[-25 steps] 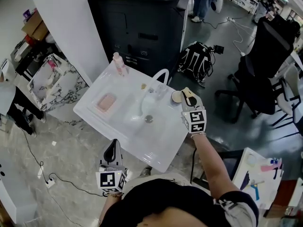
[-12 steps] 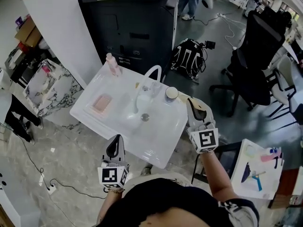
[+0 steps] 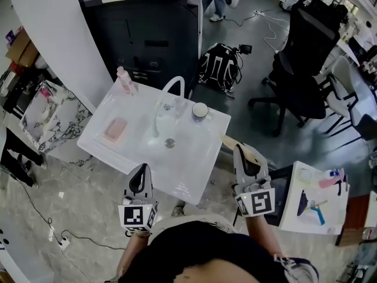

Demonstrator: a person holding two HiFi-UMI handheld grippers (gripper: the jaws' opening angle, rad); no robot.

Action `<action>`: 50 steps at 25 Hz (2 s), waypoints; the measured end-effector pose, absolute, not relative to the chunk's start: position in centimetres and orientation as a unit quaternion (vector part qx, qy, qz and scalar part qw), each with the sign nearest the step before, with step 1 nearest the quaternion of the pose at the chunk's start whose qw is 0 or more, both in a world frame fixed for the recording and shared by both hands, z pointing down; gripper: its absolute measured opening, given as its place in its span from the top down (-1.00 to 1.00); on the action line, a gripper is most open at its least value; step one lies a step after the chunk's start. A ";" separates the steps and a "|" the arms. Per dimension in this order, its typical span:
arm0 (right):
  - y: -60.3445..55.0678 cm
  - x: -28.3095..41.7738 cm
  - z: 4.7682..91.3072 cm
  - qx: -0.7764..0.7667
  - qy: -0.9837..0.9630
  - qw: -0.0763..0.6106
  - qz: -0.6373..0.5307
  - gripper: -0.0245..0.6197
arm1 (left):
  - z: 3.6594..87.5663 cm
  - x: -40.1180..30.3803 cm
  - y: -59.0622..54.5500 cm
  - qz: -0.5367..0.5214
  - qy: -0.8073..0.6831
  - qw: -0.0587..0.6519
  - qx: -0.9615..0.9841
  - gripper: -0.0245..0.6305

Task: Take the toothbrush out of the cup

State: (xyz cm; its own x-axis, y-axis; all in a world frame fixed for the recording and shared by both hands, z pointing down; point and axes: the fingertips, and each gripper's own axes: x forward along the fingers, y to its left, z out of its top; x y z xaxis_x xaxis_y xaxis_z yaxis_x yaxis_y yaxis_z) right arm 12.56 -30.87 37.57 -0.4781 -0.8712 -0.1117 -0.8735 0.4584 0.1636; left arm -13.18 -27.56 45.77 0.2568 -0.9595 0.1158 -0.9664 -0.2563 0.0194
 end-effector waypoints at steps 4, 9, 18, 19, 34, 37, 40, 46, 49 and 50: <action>-28.5 13.4 38.5 -0.532 0.844 0.011 0.072 0.83 | 45.1 -12.6 -27.5 0.038 -0.601 0.035 0.797 0.92; -26.4 14.1 40.2 -0.544 0.838 0.008 0.033 0.82 | 44.5 -12.3 -27.6 0.036 -0.596 0.025 0.802 0.92; -24.8 14.0 43.5 -0.549 0.835 -0.029 0.010 0.82 | 42.3 -12.0 -26.8 0.024 -0.596 -0.001 0.802 0.92; -24.8 14.0 43.9 -0.550 0.835 -0.032 0.007 0.82 | 42.2 -11.9 -26.8 0.023 -0.596 0.000 0.803 0.92; -25.3 13.6 46.2 -0.556 0.829 -0.042 -0.041 0.82 | 41.7 -11.8 -25.4 0.030 -0.595 0.002 0.803 0.92; -25.4 13.1 46.3 -0.552 0.831 -0.042 -0.049 0.82 | 42.0 -12.2 -25.0 0.039 -0.598 0.001 0.801 0.92; -25.5 13.0 46.6 -0.551 0.832 -0.043 -0.052 0.82 | 42.6 -12.4 -24.6 0.044 -0.599 0.009 0.800 0.92; -25.9 13.2 47.2 -0.555 0.829 -0.042 -0.059 0.83 | 43.8 -12.5 -24.4 0.043 -0.599 0.025 0.800 0.92; -26.0 13.2 47.1 -0.555 0.828 -0.032 -0.070 0.82 | 43.6 -12.3 -24.5 0.040 -0.600 0.023 0.799 0.92; -26.0 13.2 47.1 -0.556 0.828 -0.030 -0.072 0.83 | 43.4 -12.2 -24.4 0.040 -0.601 0.022 0.798 0.92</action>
